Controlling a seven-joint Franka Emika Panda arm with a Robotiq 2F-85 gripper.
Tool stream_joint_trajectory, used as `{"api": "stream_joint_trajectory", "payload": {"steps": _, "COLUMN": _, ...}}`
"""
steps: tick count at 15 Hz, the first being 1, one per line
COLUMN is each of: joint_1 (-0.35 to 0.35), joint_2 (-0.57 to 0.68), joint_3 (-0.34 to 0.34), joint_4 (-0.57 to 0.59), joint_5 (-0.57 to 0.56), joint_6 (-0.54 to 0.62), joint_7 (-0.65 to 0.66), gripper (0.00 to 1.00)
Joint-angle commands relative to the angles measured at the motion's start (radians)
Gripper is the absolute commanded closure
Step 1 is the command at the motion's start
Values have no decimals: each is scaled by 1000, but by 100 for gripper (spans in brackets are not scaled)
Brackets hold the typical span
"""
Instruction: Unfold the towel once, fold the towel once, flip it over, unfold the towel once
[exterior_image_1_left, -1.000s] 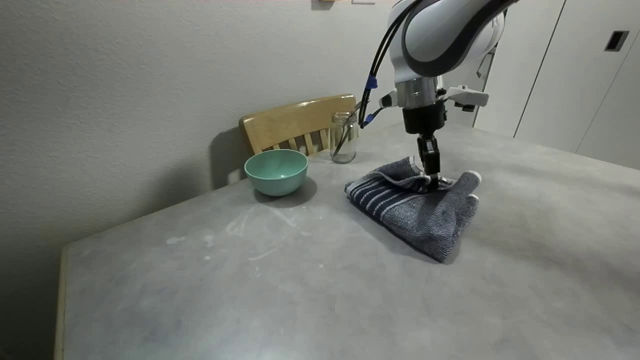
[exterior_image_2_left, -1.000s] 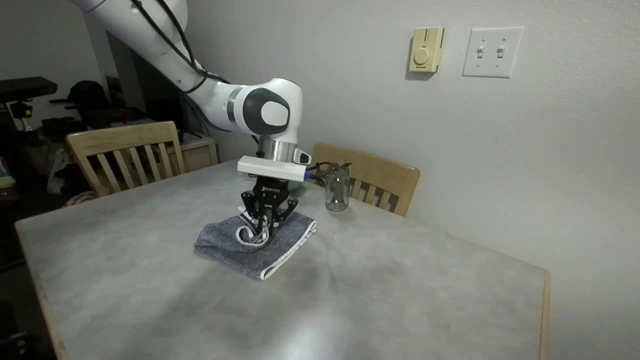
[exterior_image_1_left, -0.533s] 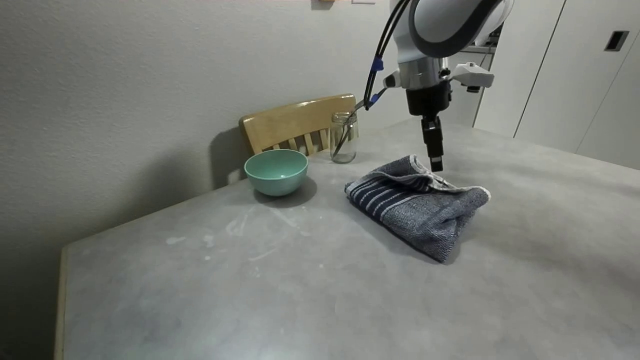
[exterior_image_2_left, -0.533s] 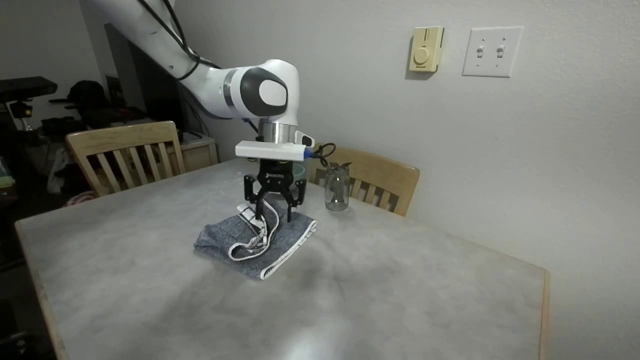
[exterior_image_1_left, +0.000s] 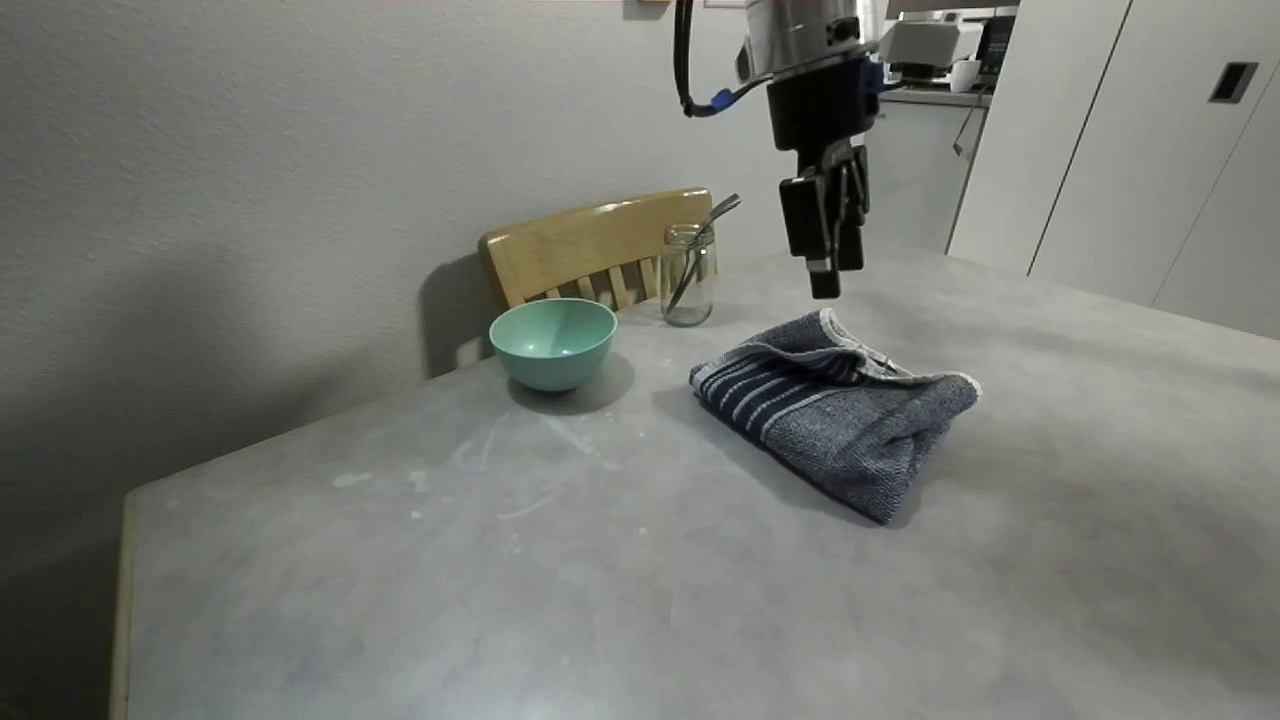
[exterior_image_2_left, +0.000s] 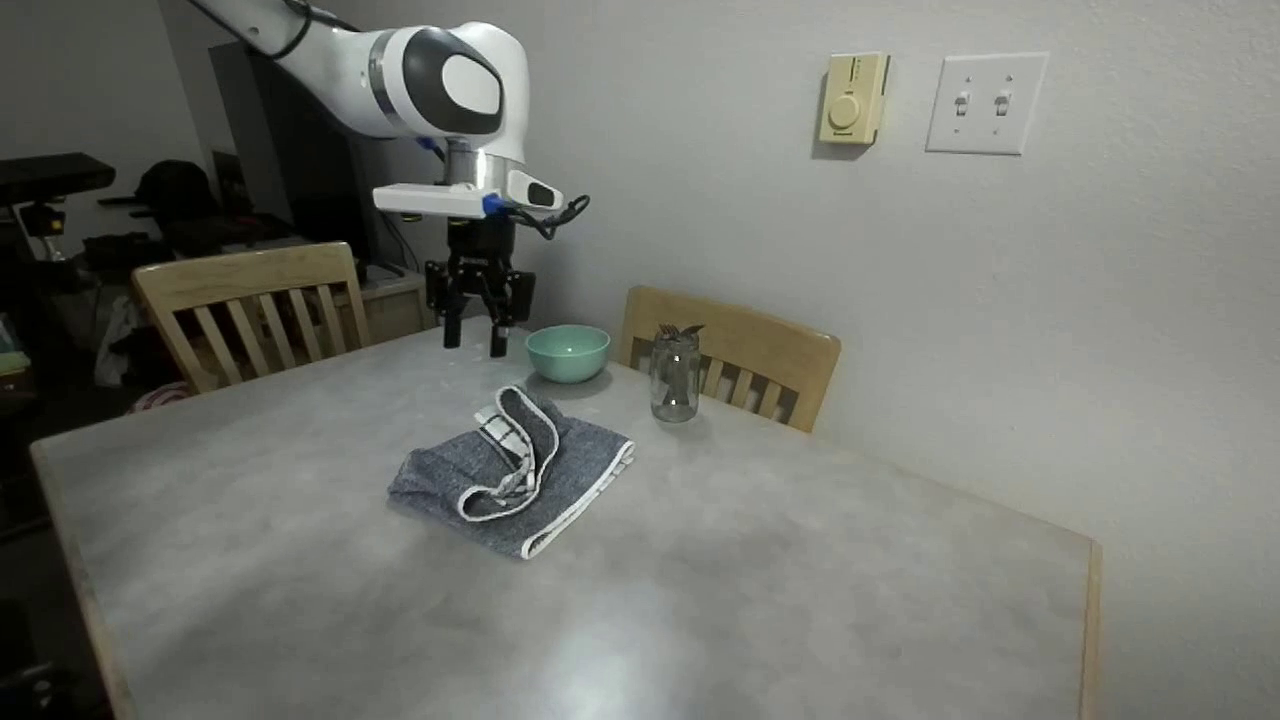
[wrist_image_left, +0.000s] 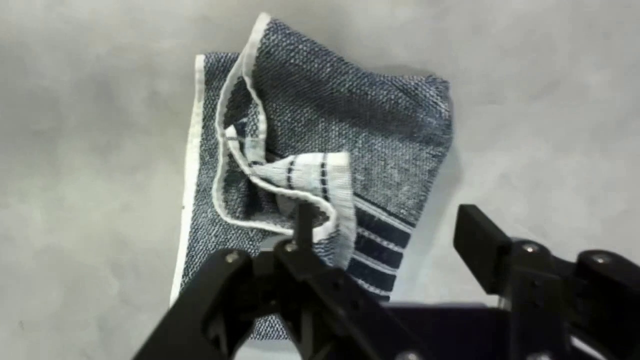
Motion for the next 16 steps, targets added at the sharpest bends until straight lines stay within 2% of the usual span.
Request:
{"api": "stream_joint_trajectory", "payload": {"steps": 1, "joint_1": -6, "joint_2": -12, "joint_3": 1, "joint_4": -24, "joint_5": 119, "joint_6": 20, "joint_7": 130, "gripper": 57}}
{"api": "stream_joint_trajectory", "payload": {"steps": 7, "joint_1": -3, "joint_2": 64, "joint_3": -26, "joint_4": -35, "joint_5": 269, "joint_6": 158, "joint_7": 358, "gripper": 98}}
{"api": "stream_joint_trajectory", "payload": {"steps": 12, "joint_1": 8, "joint_2": 134, "joint_3": -54, "joint_4": -43, "joint_5": 354, "joint_6": 277, "joint_7": 565, "gripper": 100}}
{"api": "stream_joint_trajectory", "payload": {"steps": 16, "joint_1": 14, "joint_2": 178, "joint_3": -84, "joint_4": -28, "joint_5": 339, "joint_6": 268, "joint_7": 645, "gripper": 100}}
